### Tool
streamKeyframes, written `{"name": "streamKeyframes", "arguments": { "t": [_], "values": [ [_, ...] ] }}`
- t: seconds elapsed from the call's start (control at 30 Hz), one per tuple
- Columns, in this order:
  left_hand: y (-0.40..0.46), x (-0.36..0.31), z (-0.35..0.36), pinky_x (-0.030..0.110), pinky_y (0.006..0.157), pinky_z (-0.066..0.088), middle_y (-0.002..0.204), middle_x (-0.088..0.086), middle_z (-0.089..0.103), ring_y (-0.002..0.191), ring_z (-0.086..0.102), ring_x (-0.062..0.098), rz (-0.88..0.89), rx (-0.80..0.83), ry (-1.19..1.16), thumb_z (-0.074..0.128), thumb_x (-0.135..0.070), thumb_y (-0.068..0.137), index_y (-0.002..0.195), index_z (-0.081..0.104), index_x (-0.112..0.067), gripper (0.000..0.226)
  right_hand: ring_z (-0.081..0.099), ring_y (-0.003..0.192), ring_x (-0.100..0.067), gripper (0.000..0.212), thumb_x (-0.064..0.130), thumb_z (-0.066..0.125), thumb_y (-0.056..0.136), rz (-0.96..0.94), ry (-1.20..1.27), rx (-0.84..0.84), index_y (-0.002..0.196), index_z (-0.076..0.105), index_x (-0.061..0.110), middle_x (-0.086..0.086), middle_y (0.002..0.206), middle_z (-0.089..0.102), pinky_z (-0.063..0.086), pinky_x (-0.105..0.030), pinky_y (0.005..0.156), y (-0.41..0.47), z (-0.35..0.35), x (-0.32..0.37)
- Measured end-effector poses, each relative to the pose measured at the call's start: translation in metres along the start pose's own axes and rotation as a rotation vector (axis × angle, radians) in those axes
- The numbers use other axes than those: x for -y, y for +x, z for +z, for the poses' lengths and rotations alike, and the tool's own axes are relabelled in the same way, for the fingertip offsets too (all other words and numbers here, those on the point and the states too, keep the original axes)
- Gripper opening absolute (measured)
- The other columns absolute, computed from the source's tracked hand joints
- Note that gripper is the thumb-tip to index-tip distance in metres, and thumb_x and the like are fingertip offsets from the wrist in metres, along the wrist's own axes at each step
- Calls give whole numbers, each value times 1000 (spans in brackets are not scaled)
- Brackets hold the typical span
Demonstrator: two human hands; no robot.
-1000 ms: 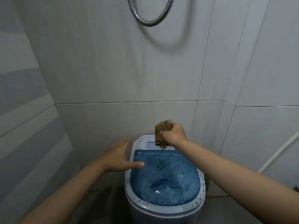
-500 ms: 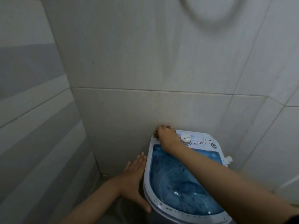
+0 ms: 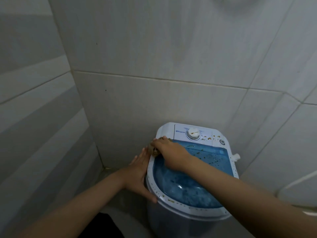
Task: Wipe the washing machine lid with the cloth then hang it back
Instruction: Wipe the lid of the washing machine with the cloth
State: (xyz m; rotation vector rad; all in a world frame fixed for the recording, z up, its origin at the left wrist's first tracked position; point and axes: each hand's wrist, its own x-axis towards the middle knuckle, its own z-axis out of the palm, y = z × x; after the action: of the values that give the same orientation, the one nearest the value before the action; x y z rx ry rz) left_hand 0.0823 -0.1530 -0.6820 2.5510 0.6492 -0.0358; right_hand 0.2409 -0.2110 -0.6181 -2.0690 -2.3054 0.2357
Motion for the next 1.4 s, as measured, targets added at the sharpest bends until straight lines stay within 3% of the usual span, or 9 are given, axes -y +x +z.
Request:
{"name": "streamKeyframes", "arguments": {
  "t": [0.27,0.47,0.57,0.7,0.83,0.9,1.07,1.4],
  "values": [
    [-1,5,6,49,116,-14,146,-1,-45,134,-42,14,-27,39,49,59,-89,40,126,-42,-49,138,21,144,-25,65,-4,55,82,-80,61,13,141,34,15,-5,149,37,40,-42,106,-40,13,16],
    [0,7,10,46,116,-14,144,4,-47,135,-41,21,-39,66,6,52,-95,32,135,-37,-31,150,22,145,-21,64,6,56,85,-162,88,-14,143,33,19,-2,153,34,40,-42,108,-67,21,20],
    [0,7,11,45,116,-14,145,5,-45,135,-40,21,-57,63,-14,53,-95,29,140,-35,-19,161,22,145,-20,62,8,55,86,-204,100,-15,143,34,20,1,154,33,33,-35,111,-78,26,20],
    [0,5,11,47,116,-11,149,5,-41,137,-38,20,-54,45,-7,58,-92,31,141,-34,-21,160,27,144,-20,57,14,57,87,-232,147,-45,141,38,21,2,150,40,33,-35,114,-92,33,17],
    [-1,3,10,53,117,-6,152,4,-36,139,-34,20,-73,23,16,73,-76,45,143,-32,-23,153,37,138,-21,55,12,58,84,-268,153,-49,136,43,21,0,143,47,34,-34,114,-103,37,12],
    [-2,0,7,50,117,-7,152,3,-36,139,-34,20,-88,30,21,71,-78,43,143,-31,-23,153,43,133,-20,56,8,56,80,-290,139,-50,133,45,21,0,137,51,36,-31,112,-109,38,9],
    [-5,-7,0,41,111,-14,152,3,-35,136,-36,18,-109,76,41,62,-89,33,145,-28,-24,157,48,124,-20,56,5,52,74,-305,73,-43,126,46,23,-1,129,55,51,-40,93,-130,36,3],
    [-11,-20,-7,41,112,-14,156,4,-26,142,-23,17,-137,30,54,61,-90,35,147,-24,-19,157,44,129,-17,54,4,51,75,-297,-14,-15,123,44,27,4,131,54,47,-34,99,-176,35,-28]
  ]
}}
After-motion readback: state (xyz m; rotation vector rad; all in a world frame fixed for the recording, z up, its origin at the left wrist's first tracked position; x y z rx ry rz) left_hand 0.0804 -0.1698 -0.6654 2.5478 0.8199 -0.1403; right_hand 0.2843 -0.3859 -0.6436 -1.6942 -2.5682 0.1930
